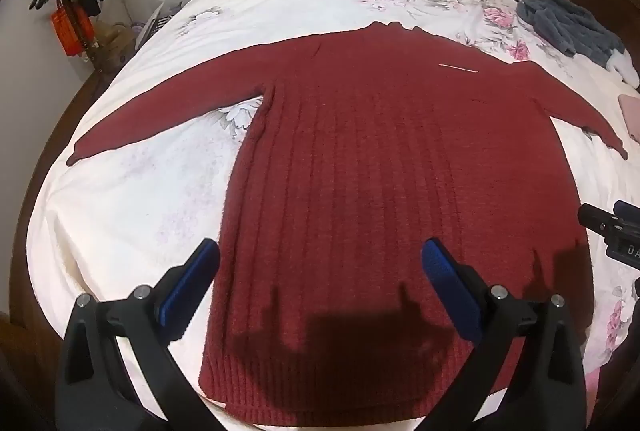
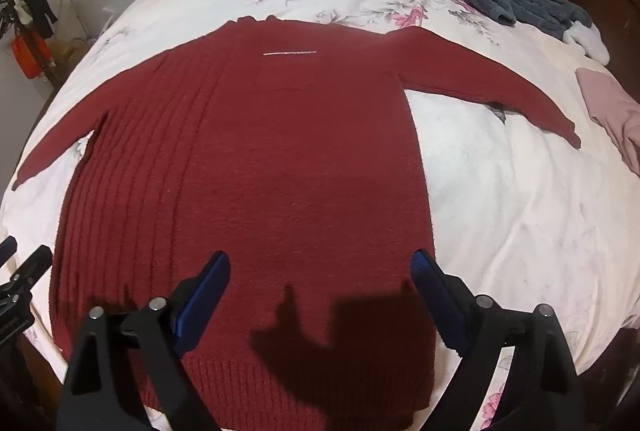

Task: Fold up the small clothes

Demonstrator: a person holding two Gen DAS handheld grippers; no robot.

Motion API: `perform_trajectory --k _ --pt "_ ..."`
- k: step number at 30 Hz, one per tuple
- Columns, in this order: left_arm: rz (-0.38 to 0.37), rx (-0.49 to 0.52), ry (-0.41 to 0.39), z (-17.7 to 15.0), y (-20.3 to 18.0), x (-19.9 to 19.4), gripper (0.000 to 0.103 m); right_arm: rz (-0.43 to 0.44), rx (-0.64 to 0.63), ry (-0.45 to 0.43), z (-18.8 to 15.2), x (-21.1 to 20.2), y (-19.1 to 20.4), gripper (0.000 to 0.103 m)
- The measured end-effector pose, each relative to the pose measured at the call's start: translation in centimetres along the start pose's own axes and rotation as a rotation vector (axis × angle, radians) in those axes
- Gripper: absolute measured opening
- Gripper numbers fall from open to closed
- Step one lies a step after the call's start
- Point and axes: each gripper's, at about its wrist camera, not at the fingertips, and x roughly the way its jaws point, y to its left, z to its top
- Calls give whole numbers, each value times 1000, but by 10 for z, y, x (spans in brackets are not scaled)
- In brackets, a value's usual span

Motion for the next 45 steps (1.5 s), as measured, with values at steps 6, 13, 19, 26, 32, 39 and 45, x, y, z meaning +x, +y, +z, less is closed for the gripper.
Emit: perform_trajectory --k 6,13,19,26,32,39,45 --pt "-1 0 0 -1 0 1 100 -1 -1 -1 0 0 0 92" --pt "-2 0 0 -2 -1 2 100 3 1 0 0 0 0 93" --pt "2 -1 -2 -3 -2 4 100 3 2 0 0 0 0 93" --pt "1 -3 3 -5 -3 6 100 2 3 1 -4 4 3 93" --pt "-2 -4 4 -5 -3 7 100 10 2 2 -1 4 -1 93" --pt "-2 -6 7 -7 -4 9 100 8 4 9 -3 7 0 93" --pt "-2 -3 11 -7 -5 12 100 9 4 16 -3 10 0 93"
